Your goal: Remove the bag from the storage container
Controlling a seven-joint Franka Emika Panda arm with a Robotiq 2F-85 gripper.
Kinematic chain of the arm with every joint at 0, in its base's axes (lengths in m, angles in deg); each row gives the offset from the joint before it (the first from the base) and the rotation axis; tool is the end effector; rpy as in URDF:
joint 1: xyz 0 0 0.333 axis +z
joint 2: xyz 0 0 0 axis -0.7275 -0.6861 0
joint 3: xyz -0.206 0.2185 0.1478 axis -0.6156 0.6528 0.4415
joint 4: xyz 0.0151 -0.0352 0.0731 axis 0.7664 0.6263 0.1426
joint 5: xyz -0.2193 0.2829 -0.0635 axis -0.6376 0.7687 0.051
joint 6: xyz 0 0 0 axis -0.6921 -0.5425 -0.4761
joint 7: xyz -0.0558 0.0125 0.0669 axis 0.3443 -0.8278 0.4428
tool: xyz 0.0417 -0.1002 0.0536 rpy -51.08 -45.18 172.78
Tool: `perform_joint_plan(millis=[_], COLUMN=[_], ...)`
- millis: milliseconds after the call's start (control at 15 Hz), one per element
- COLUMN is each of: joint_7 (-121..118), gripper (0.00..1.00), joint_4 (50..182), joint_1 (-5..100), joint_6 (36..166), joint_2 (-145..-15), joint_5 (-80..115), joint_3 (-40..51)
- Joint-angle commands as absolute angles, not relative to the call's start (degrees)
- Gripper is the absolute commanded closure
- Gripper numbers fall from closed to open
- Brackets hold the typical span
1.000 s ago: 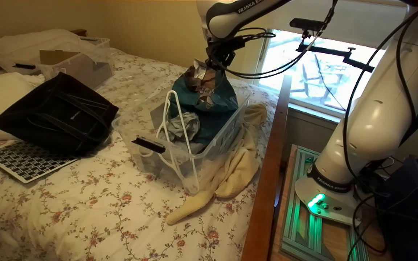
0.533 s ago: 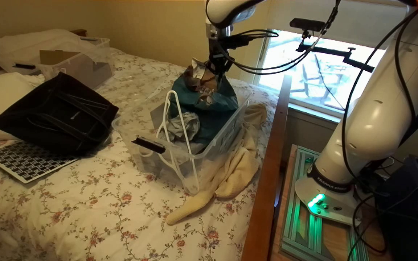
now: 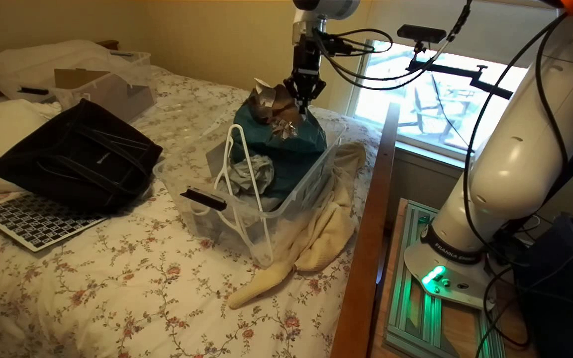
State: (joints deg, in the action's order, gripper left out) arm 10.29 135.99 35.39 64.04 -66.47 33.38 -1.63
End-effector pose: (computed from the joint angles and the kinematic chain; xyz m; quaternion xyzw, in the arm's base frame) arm 0.4751 -0.1647 0.4487 -0.9183 0.3506 0.1449 0.1132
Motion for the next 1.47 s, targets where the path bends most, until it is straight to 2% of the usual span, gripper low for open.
perform_joint_plan(millis=[0,267,667,1400], joint_7=[7.04,7.76,8.94,9.84], gripper=[0.99,0.99,0.99,0.99], joint_4=[131.95,130.55,131.06,132.26], joint_1=[33.9,32.3,30.79,31.66], joint_6=[56.47,54.35,58.01,76.11], joint_2=[-68.6,-68.83,-67.52,-62.22], joint_5=[42.5,53.43,69.56,76.2], joint_3=[-2.9,-4.32,-5.84,-5.96])
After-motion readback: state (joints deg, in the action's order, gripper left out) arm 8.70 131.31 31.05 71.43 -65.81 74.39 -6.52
